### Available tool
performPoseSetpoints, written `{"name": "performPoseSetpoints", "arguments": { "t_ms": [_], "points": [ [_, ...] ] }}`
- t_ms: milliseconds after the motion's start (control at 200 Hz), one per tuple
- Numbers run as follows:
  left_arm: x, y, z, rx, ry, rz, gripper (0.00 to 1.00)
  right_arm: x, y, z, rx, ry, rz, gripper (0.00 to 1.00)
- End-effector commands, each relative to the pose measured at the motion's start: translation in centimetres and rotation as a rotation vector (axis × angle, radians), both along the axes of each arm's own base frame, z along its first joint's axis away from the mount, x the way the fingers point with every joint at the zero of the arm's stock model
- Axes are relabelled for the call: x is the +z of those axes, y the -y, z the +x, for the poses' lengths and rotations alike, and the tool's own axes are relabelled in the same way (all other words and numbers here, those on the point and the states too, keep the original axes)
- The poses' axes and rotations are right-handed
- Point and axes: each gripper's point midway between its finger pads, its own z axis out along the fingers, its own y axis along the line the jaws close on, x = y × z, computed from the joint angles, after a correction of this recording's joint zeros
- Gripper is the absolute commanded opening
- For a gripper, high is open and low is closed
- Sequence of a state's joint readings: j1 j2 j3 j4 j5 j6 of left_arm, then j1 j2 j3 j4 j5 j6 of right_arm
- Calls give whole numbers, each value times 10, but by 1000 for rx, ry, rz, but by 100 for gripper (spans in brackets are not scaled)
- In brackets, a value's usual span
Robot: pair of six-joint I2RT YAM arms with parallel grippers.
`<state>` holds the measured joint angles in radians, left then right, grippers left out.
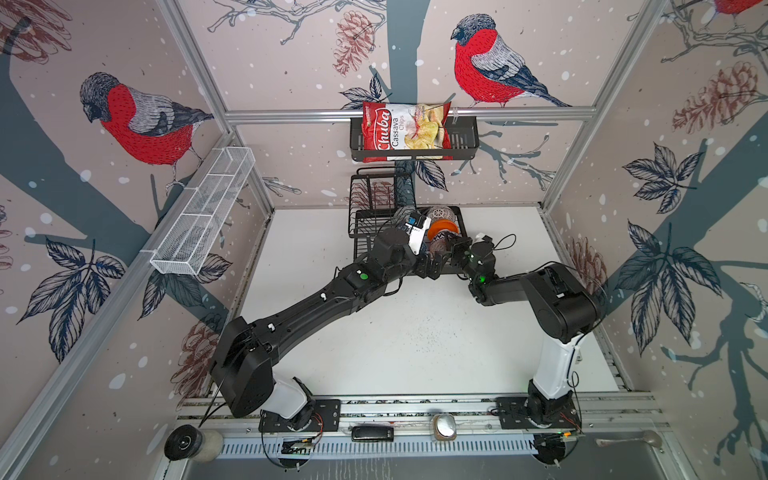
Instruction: Load the bowls into the dish rack
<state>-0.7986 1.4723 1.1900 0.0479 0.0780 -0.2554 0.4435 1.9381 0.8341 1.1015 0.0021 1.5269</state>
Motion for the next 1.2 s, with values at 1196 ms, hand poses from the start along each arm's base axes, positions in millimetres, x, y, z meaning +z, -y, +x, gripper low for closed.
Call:
{"name": "performPoseSetpoints", "arguments": {
  "t_ms": [1196],
  "points": [
    [16, 0, -2, -7, 33, -29, 98, -9, -1, 1, -4, -34, -30, 19]
  ]
}}
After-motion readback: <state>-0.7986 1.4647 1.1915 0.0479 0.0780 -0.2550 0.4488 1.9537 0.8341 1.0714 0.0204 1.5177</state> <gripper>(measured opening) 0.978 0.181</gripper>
